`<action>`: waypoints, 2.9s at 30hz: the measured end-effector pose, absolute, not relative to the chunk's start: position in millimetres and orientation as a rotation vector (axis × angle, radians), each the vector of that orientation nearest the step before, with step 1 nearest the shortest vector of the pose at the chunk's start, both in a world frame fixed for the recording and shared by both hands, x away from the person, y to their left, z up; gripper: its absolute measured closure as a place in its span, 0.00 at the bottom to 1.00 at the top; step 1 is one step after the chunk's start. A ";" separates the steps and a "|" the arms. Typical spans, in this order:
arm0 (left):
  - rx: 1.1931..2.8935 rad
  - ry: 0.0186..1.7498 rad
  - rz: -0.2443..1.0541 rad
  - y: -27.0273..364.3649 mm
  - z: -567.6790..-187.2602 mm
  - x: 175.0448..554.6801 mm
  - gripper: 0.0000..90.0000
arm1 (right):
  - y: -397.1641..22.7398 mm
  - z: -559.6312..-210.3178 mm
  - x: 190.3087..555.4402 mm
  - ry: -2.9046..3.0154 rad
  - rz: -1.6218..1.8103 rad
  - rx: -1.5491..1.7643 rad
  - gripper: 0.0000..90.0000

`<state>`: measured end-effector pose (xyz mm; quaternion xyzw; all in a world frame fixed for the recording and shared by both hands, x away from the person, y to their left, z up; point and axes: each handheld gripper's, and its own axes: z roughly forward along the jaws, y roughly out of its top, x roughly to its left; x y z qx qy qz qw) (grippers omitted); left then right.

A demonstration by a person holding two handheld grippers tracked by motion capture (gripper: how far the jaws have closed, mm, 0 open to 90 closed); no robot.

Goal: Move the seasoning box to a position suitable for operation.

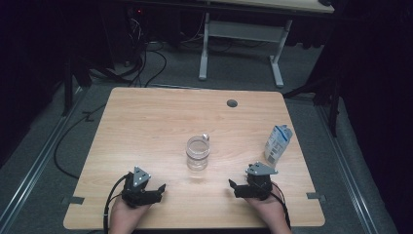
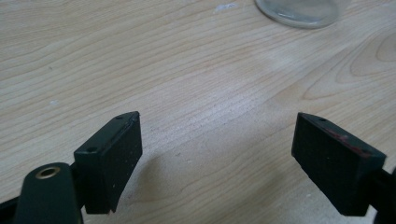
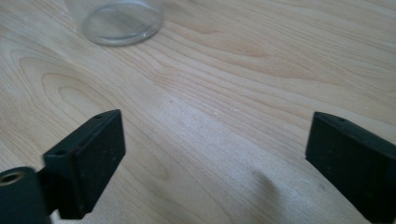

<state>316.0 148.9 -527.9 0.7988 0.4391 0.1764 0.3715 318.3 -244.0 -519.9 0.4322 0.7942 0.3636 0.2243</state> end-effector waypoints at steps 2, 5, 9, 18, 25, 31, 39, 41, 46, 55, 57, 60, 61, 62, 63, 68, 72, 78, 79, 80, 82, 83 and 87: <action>2.019 1.140 0.427 151.3 -526.5 317.8 0.19 | -249.1 -519.1 316.9 2.187 1.037 1.195 0.16; 2.009 1.143 0.425 152.2 -525.5 319.1 0.19 | -252.7 -518.4 316.3 2.184 1.059 1.202 0.18; 1.999 1.132 0.427 150.5 -522.1 318.5 0.20 | -258.5 -517.7 314.9 2.166 1.088 1.237 0.19; 1.993 1.096 0.423 146.3 -516.6 315.0 0.27 | -263.2 -517.1 313.4 2.157 1.111 1.241 0.25; 1.957 1.122 0.401 149.5 -512.8 314.2 0.29 | -261.9 -518.0 313.8 2.173 1.109 1.211 0.31; 1.920 1.118 0.369 145.0 -508.8 315.3 0.33 | -260.7 -516.4 311.9 2.174 1.115 1.201 0.35; 1.924 1.078 0.384 128.7 -496.5 317.5 0.33 | -264.3 -515.0 311.1 2.162 1.115 1.196 0.36; 1.935 1.062 0.384 124.5 -492.8 318.6 0.32 | -264.5 -515.0 311.1 2.167 1.120 1.195 0.36; 1.929 1.053 0.385 116.3 -484.7 322.5 0.33 | -262.9 -515.3 311.2 2.181 1.123 1.190 0.36; 1.881 1.019 0.368 107.6 -463.3 335.4 0.37 | -261.4 -515.7 311.1 2.191 1.126 1.185 0.36; 1.881 1.001 0.370 105.2 -457.7 338.3 0.38 | -261.2 -515.8 311.3 2.192 1.126 1.186 0.36; 1.869 0.989 0.370 101.1 -450.2 343.9 0.39 | -261.2 -516.2 311.6 2.192 1.121 1.188 0.36; 1.867 0.992 0.379 99.5 -447.8 346.1 0.40 | -261.1 -516.3 311.6 2.193 1.121 1.189 0.36; 1.869 0.992 0.390 97.7 -445.5 348.5 0.40 | -261.1 -516.4 311.7 2.193 1.121 1.188 0.36; 1.869 0.991 0.419 94.1 -441.7 353.1 0.40 | -261.2 -516.7 311.9 2.196 1.122 1.189 0.36; 1.871 0.982 0.459 84.7 -434.6 366.1 0.41 | -260.9 -517.3 312.3 2.202 1.122 1.184 0.36; 1.875 0.986 0.466 78.6 -432.9 374.5 0.43 | -260.8 -517.8 312.6 2.205 1.119 1.179 0.36; 1.873 0.986 0.458 64.7 -432.8 390.3 0.51 | -260.9 -517.8 312.6 2.205 1.122 1.180 0.36; 1.876 0.987 0.449 62.5 -432.5 392.6 0.52 | -261.0 -517.8 312.6 2.205 1.121 1.180 0.36; 1.874 0.994 0.436 58.1 -431.9 397.0 0.55 | -260.8 -518.0 312.6 2.207 1.119 1.180 0.36; 1.870 0.995 0.412 53.0 -431.8 401.3 0.57 | -260.6 -518.2 312.7 2.208 1.117 1.179 0.36; 1.870 0.995 0.412 53.0 -431.8 401.3 0.58 | -260.6 -518.2 312.7 2.208 1.117 1.179 0.36; 1.896 1.009 0.393 38.8 -432.3 411.6 0.66 | -260.2 -518.2 312.4 2.209 1.118 1.181 0.36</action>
